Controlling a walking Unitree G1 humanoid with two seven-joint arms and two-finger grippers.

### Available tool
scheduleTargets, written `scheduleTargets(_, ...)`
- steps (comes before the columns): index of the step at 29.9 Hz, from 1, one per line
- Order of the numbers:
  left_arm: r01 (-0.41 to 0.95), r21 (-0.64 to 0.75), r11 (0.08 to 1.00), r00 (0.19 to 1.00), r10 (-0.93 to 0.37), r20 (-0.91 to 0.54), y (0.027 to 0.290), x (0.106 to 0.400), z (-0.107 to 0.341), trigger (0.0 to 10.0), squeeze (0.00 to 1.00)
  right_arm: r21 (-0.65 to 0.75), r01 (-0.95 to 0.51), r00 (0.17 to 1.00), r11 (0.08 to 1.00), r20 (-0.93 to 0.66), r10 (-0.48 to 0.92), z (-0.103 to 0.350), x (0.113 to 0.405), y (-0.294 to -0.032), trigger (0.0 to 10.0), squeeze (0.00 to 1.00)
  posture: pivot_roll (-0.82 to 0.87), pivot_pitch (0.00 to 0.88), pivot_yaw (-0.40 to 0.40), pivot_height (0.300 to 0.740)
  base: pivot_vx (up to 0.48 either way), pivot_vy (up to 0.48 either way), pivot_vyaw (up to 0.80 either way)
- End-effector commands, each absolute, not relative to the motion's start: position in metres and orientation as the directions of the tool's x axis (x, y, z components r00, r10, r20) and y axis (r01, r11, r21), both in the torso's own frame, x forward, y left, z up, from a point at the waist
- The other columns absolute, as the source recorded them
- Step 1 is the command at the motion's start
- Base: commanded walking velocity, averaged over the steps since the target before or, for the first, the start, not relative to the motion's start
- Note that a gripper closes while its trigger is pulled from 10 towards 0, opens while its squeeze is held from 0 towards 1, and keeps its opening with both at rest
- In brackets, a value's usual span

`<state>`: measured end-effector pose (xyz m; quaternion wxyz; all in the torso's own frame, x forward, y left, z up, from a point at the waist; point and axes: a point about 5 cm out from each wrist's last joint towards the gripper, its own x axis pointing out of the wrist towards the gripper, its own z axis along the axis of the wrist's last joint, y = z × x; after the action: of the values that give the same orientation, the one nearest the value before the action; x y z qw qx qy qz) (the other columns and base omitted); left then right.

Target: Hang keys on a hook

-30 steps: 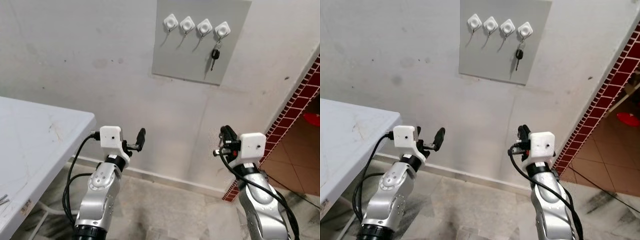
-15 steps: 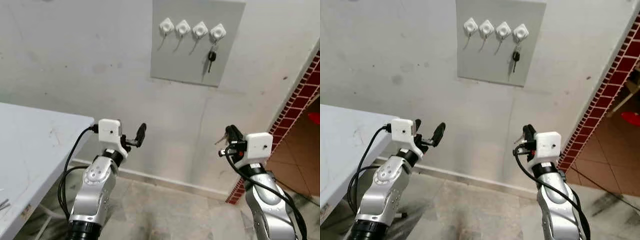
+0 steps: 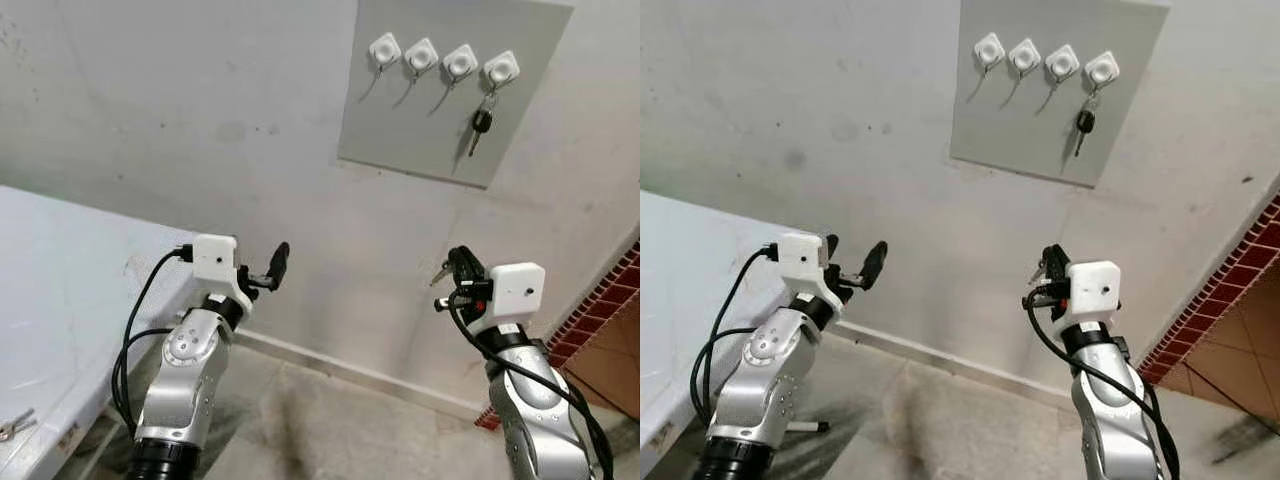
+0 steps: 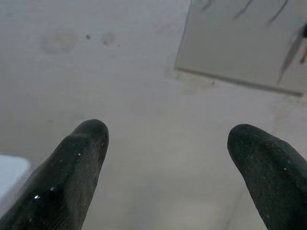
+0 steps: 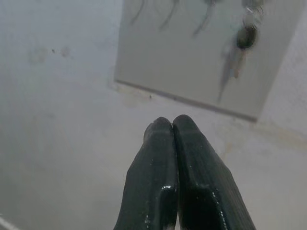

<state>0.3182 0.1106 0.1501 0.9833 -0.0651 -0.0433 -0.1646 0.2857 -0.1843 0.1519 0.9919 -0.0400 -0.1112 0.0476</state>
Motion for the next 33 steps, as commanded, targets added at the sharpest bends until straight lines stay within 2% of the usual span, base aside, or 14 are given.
scheduleTargets(1,0.314,-0.097,0.945,0.946,-0.302,0.116,0.1182,0.3182,0.1535,10.0,0.00,-0.083,-0.110,0.966,0.990,0.225,0.126,0.1544,0.2871,-0.1783,10.0,0.00,0.00,0.014,-0.030,0.740,0.349,0.000,0.00)
scheduleTargets(24,0.328,-0.060,0.943,0.941,-0.320,0.112,0.1131,0.3182,0.1534,10.0,0.00,-0.081,-0.114,0.965,0.990,0.226,0.130,0.1537,0.2873,-0.1772,10.0,0.00,-0.01,0.012,-0.026,0.740,0.448,0.000,0.00)
scheduleTargets(33,0.333,-0.106,0.937,0.941,-0.322,0.108,0.1091,0.3186,0.1524,10.0,0.00,-0.087,-0.120,0.963,0.989,0.233,0.137,0.1557,0.2886,-0.1766,10.0,0.00,-0.01,0.018,-0.027,0.740,0.386,0.000,0.00)
